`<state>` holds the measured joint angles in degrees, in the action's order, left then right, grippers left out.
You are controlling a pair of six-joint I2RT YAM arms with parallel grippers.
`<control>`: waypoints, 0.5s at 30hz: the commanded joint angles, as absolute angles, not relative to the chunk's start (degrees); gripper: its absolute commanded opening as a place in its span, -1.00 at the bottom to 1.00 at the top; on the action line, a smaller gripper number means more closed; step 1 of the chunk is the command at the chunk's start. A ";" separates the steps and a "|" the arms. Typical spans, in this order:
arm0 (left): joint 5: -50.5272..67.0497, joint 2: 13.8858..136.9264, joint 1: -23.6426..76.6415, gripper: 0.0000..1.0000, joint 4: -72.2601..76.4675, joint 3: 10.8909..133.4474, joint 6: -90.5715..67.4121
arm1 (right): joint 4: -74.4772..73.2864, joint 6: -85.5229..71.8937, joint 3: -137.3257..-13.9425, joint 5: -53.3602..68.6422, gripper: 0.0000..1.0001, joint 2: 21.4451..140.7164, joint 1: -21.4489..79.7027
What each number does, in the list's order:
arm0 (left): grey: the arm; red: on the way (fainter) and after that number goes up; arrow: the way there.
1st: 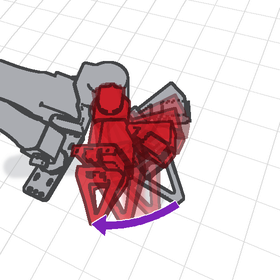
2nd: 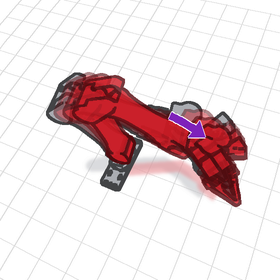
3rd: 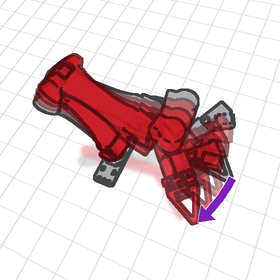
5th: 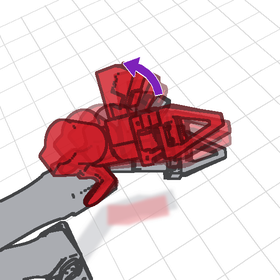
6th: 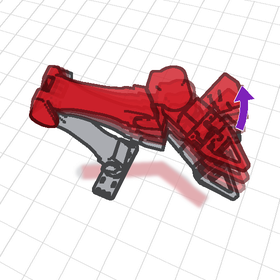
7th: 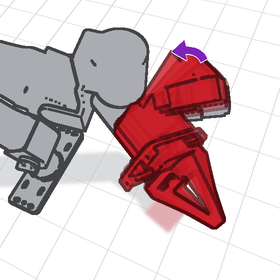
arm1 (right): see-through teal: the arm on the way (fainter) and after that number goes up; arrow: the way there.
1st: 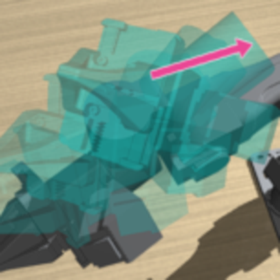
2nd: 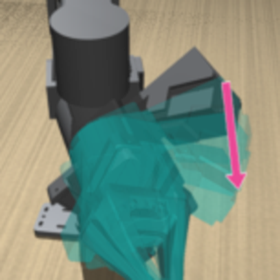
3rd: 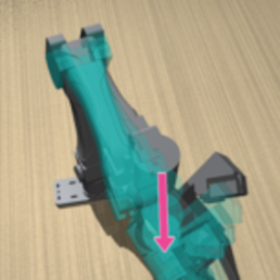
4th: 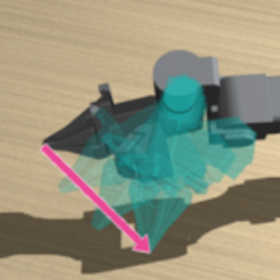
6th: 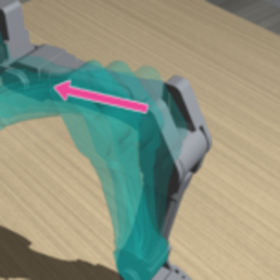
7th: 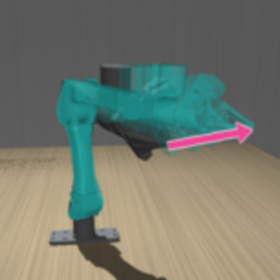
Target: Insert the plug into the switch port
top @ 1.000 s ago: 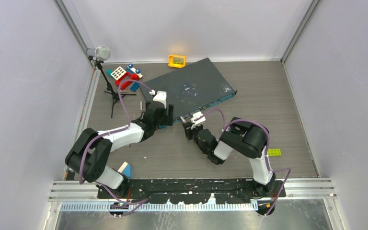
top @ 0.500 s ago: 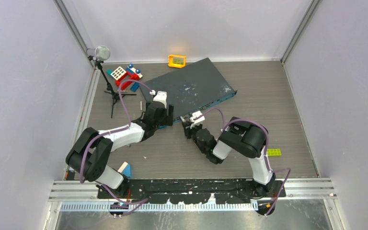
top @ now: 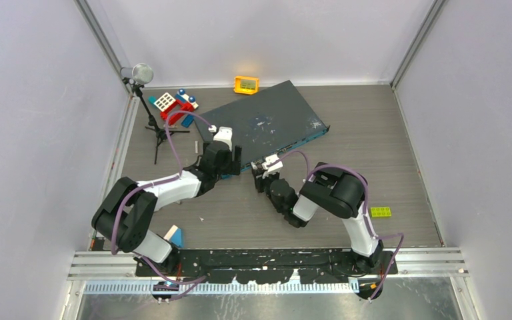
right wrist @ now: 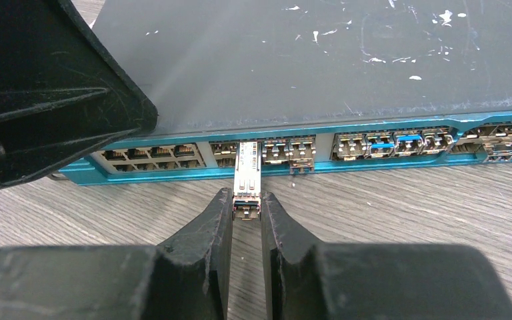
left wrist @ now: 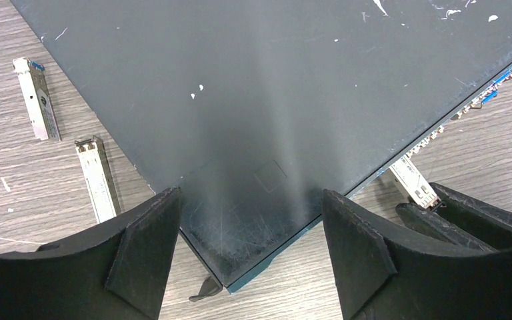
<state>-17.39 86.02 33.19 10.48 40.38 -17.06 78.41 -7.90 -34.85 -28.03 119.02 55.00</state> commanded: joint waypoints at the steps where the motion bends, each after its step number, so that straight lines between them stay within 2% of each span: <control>1: -17.50 86.41 32.96 0.55 12.04 42.63 -16.16 | 82.66 -8.77 -37.14 -28.96 -0.99 119.78 54.73; 15: -17.29 86.38 32.94 0.54 11.95 42.71 -16.07 | 82.66 -8.70 -38.38 -28.23 -0.96 121.91 53.62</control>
